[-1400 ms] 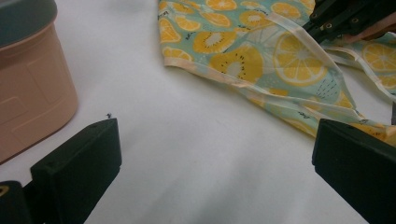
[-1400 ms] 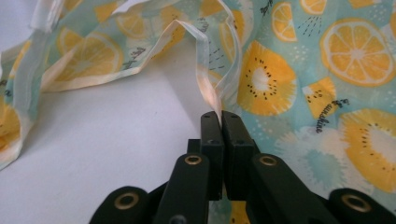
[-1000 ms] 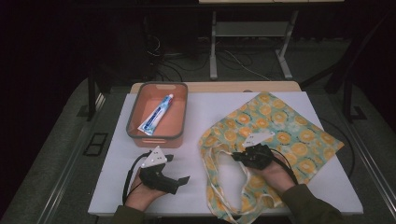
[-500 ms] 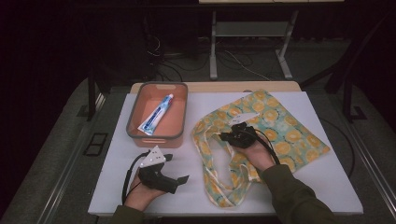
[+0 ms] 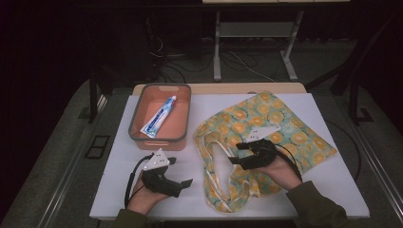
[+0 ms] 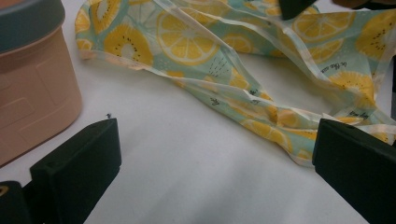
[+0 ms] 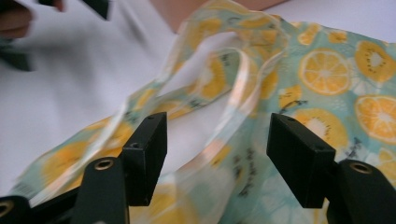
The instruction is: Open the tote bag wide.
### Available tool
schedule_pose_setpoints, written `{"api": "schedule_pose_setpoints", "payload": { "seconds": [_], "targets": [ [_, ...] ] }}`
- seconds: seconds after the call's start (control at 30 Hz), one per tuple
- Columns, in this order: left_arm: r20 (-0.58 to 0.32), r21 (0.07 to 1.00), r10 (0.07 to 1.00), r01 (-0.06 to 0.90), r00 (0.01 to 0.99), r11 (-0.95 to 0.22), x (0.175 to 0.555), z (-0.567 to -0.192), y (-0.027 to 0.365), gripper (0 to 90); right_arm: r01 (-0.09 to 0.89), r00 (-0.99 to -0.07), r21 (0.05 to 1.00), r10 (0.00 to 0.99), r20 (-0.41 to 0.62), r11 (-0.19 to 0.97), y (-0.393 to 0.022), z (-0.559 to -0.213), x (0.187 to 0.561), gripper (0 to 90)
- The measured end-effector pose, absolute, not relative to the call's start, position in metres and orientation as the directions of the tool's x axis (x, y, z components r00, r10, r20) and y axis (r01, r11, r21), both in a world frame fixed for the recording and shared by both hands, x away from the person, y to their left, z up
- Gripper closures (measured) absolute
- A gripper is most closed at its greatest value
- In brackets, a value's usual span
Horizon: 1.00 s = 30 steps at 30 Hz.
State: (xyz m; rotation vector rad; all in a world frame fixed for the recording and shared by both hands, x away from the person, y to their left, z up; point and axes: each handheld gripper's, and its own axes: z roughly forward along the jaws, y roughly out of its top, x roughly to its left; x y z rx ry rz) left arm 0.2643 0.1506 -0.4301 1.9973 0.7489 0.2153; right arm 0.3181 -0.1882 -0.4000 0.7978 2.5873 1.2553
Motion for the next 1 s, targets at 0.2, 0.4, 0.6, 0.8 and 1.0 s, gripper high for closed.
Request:
{"api": "schedule_pose_setpoints", "payload": {
  "seconds": [0.2,0.4,0.6,0.8,1.0],
  "targets": [
    [-0.149,0.838,0.586,0.416,0.797,-0.353,0.264,-0.430,0.151,0.0,0.388,-0.869,0.770,0.480,0.122,0.506,-0.193,-0.395,0.294,38.5],
    [-0.151,0.838,0.583,0.416,0.799,-0.354,0.264,-0.430,0.151,0.0,0.369,-0.885,0.770,0.449,0.121,0.520,-0.193,-0.395,0.277,41.8],
    [-0.150,0.834,0.585,0.420,0.797,-0.358,0.265,-0.431,0.151,0.0,0.334,-0.910,0.772,0.398,0.115,0.541,-0.174,-0.391,0.269,46.3],
    [-0.149,0.836,0.584,0.417,0.798,-0.357,0.264,-0.431,0.151,0.0,0.327,-0.929,0.707,0.352,0.117,0.627,-0.151,-0.412,0.265,51.1],
    [-0.150,0.837,0.583,0.417,0.798,-0.355,0.264,-0.430,0.152,0.0,0.334,-0.935,0.660,0.325,0.141,0.673,-0.142,-0.429,0.261,46.7]
  ]
}}
